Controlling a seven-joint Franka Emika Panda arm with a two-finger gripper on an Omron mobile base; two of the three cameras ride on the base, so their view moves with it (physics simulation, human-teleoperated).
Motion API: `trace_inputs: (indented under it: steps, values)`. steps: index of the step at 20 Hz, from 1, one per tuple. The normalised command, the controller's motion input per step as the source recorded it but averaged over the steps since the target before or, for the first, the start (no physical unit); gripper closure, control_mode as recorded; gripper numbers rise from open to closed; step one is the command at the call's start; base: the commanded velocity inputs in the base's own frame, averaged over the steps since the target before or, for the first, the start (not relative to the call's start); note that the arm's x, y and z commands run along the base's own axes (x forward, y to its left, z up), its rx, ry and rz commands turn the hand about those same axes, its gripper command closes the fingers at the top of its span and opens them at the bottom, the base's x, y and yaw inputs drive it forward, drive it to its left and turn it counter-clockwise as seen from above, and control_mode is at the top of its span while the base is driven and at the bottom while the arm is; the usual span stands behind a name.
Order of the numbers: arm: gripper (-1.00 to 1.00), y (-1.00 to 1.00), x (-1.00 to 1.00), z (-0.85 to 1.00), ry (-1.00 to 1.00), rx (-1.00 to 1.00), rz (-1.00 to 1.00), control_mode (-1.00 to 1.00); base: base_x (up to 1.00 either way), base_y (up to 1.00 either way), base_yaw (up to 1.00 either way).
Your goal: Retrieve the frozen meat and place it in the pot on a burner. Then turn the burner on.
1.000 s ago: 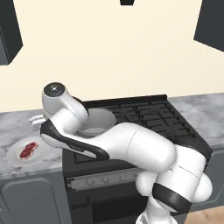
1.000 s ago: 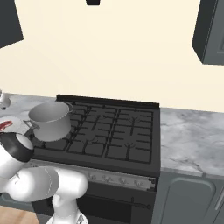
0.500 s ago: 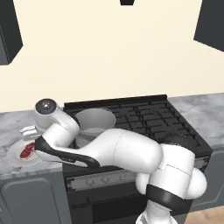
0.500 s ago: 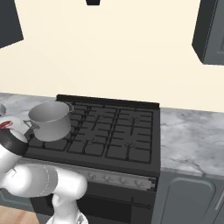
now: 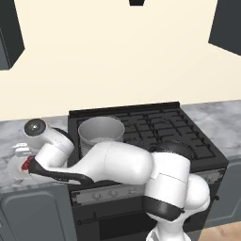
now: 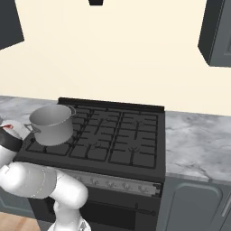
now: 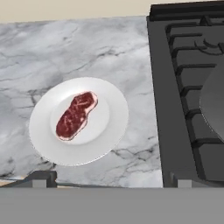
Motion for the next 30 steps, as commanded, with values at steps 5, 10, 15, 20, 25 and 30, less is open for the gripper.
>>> trace_inputs:
  steps: [5, 10, 15, 20, 25, 30]
  values:
    - [-1.00, 0.32, 0.09, -0.35, 0.06, 0.01, -0.21, -1.00, 0.00, 0.00, 0.00]
    - [-1.00, 0.08, 0.23, -0.05, 0.04, 0.05, -0.06, -1.00, 0.00, 0.00, 0.00]
    - [-1.00, 0.00, 0.36, -0.39, 0.14, 0.14, 0.00, -1.00, 0.00, 0.00, 0.00]
    - [-1.00, 0.06, 0.37, -0.22, 0.01, 0.05, -0.01, -1.00, 0.00, 0.00, 0.00]
    - [-1.00, 0.22, 0.33, -0.06, 0.04, 0.00, -0.02, -1.00, 0.00, 0.00, 0.00]
    - [-1.00, 0.31, 0.31, -0.01, 0.15, -0.02, 0.00, -1.00, 0.00, 0.00, 0.00]
